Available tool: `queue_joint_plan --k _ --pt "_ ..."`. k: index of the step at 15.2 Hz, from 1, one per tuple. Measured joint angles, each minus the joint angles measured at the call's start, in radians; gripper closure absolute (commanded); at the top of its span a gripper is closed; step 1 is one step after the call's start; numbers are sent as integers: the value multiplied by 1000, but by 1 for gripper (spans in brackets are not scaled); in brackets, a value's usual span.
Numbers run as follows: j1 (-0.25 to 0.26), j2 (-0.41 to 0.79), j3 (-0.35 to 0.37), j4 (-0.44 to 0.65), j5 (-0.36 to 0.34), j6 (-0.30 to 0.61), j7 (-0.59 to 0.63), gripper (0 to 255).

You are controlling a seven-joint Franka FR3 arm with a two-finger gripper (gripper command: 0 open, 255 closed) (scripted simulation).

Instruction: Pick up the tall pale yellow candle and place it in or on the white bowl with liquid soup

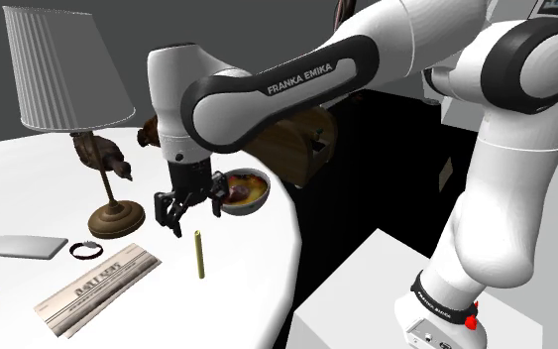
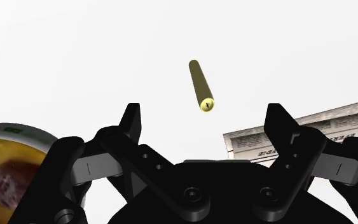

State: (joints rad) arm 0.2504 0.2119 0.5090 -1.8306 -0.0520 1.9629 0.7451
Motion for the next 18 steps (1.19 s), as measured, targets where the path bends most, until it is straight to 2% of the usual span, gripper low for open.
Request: queue_joint_plan --k 7,13,14,18 --pt "11 50 -6 -31 -27 76 19 0" --pt "12 51 -5 -40 -27 86 21 0" --pt "12 51 -5 -40 -27 86 21 255" --pt "12 50 -5 -40 -27 86 21 255"
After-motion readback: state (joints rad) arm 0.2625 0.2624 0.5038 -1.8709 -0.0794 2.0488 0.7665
